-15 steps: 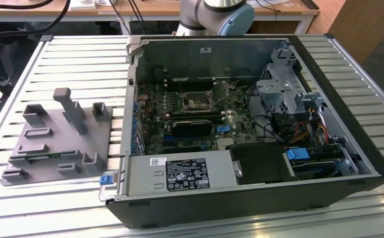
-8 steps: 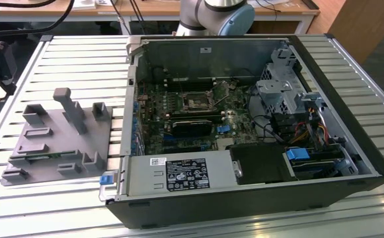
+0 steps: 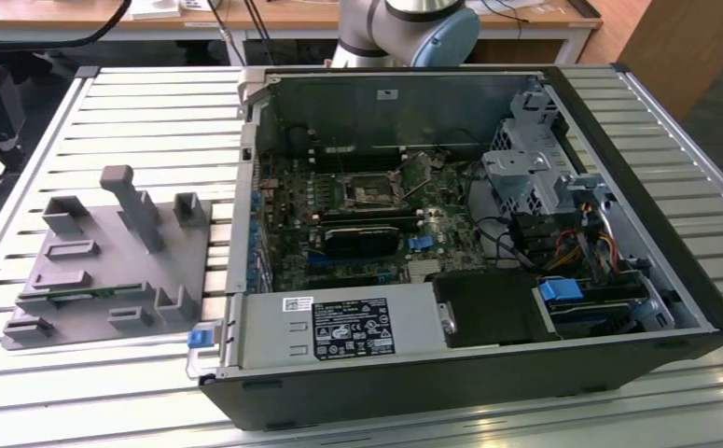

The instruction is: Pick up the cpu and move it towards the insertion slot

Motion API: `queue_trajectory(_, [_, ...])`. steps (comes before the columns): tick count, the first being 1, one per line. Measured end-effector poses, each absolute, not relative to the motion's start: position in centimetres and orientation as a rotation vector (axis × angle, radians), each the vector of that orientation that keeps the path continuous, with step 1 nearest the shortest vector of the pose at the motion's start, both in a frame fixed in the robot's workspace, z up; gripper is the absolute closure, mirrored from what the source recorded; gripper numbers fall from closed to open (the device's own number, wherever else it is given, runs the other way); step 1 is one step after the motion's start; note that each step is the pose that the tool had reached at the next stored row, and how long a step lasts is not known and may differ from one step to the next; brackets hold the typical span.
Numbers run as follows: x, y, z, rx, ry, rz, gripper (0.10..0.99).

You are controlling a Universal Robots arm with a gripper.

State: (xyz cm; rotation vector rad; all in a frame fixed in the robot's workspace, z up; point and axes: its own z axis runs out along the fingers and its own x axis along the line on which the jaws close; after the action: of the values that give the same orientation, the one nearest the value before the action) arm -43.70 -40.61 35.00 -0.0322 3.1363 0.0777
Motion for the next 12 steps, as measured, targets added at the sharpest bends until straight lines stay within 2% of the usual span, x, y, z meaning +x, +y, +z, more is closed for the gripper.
queue_trajectory(12, [-43.7,-40.6,37.1,-0.032,3.136,0.078,0.545])
